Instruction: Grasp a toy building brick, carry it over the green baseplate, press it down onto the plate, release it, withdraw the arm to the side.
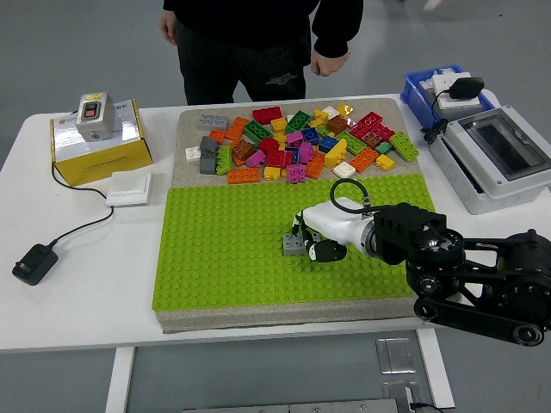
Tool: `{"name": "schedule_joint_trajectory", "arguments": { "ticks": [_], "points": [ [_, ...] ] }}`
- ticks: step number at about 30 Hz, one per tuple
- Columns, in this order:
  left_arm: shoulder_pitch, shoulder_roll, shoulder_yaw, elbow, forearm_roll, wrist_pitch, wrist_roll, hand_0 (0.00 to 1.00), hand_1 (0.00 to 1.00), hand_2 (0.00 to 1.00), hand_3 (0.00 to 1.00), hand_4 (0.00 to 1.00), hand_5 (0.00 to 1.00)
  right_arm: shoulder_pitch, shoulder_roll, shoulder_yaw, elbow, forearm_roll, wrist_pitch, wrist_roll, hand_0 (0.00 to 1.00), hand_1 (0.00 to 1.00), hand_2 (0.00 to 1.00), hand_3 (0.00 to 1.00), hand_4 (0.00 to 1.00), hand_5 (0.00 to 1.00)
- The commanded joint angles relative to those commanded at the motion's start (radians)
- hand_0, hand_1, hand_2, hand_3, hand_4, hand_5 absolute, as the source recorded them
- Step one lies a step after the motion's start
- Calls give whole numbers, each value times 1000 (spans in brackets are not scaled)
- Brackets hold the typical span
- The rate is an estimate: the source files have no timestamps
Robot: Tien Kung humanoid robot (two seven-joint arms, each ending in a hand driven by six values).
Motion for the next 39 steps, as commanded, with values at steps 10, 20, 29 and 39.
{"name": "schedule_joint_trajectory", "arguments": {
  "ticks": [10,20,29,39],
  "points": [
    [-1,0,6,0,-4,-1,-1,667,654,613,722,358,564,-4,17,-9,-28,0,-5,1,33,183,767,713,35,335],
    [-2,0,8,0,-6,-3,-2,667,653,613,723,358,565,-15,24,-30,-42,-10,-10,6,31,181,765,712,52,341],
    [-5,0,13,0,-11,-5,-6,667,654,613,724,362,567,-17,27,-35,-43,-16,-14,10,31,181,758,710,86,340],
    [-6,-2,21,0,-18,-7,-10,667,654,614,725,364,569,-20,30,-25,-59,35,-50,53,30,182,755,707,107,343]
  ]
}}
